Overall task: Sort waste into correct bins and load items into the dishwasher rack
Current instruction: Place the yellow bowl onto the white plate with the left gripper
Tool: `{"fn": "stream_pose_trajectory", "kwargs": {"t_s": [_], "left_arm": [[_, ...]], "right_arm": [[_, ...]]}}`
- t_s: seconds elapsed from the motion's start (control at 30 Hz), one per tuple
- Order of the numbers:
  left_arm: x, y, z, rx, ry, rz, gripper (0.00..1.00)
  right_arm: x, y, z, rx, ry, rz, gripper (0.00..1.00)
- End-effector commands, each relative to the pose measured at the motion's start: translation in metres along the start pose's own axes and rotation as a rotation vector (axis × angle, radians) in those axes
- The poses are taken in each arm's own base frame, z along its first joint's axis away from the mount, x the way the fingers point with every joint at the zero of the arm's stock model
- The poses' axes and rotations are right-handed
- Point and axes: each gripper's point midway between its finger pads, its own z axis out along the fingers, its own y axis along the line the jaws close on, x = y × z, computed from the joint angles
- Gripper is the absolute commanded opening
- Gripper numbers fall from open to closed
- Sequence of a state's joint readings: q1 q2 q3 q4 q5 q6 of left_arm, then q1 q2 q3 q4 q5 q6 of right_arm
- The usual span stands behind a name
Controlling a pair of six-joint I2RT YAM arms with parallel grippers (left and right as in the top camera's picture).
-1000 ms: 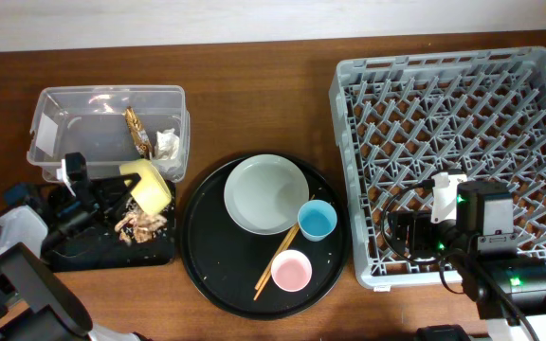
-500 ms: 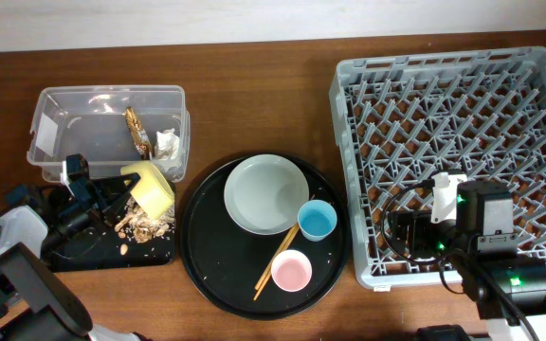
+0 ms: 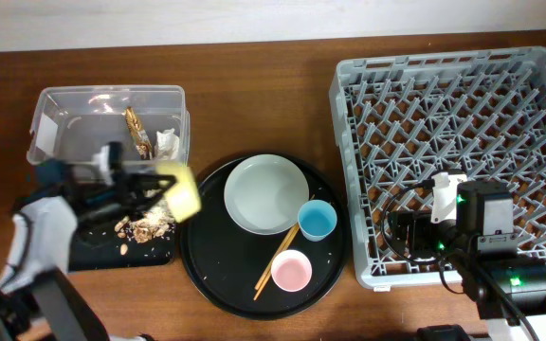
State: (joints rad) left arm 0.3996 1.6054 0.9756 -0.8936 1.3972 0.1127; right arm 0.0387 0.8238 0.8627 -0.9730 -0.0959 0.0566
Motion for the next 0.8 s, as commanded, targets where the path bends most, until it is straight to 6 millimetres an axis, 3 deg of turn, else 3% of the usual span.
{"fn": "stream_pose_trajectory", "kwargs": {"t_s": [0.0, 0.07, 0.13, 0.23, 0.33, 0.4, 0.5, 0.6, 0.77], "left_arm": [[0.013, -0.015, 0.033, -0.248, 0.139, 0.271, 0.00], [0.010, -0.013, 0.063, -0.412, 0.199, 0.410, 0.00], [0.013, -0.015, 0.095, -0.467, 0.233, 0.562, 0.00], [0.022, -0.011, 0.125, -0.578, 0.264, 0.720, 0.00], [0.045, 0.014, 0.155, -0.754, 0.345, 0.846, 0.00], [0.061, 0.030, 0.173, -0.766, 0.411, 0.866, 0.00], [0.075, 0.053, 0.192, -0.765, 0.476, 0.865, 0.00], [0.077, 0.067, 0.194, -0.785, 0.502, 0.844, 0.01], [0.071, 0.069, 0.190, -0.825, 0.487, 0.857, 0.37]], "right_arm": [[-0.007, 0.000, -0.005, -0.003, -0.024, 0.013, 0.99], [-0.007, 0.000, -0.005, -0.003, -0.024, 0.013, 0.99], [-0.007, 0.000, -0.005, -0.003, -0.023, 0.013, 0.99], [-0.007, 0.000, -0.005, -0.003, -0.023, 0.013, 0.98], [-0.007, 0.000, -0.005, -0.003, -0.023, 0.013, 0.99], [-0.007, 0.000, -0.005, -0.003, -0.023, 0.013, 0.99], [-0.007, 0.000, -0.005, -0.003, -0.023, 0.013, 0.99], [-0.007, 0.000, -0.005, -0.003, -0.023, 0.013, 0.99], [-0.007, 0.000, -0.005, -0.003, -0.023, 0.014, 0.99]]}}
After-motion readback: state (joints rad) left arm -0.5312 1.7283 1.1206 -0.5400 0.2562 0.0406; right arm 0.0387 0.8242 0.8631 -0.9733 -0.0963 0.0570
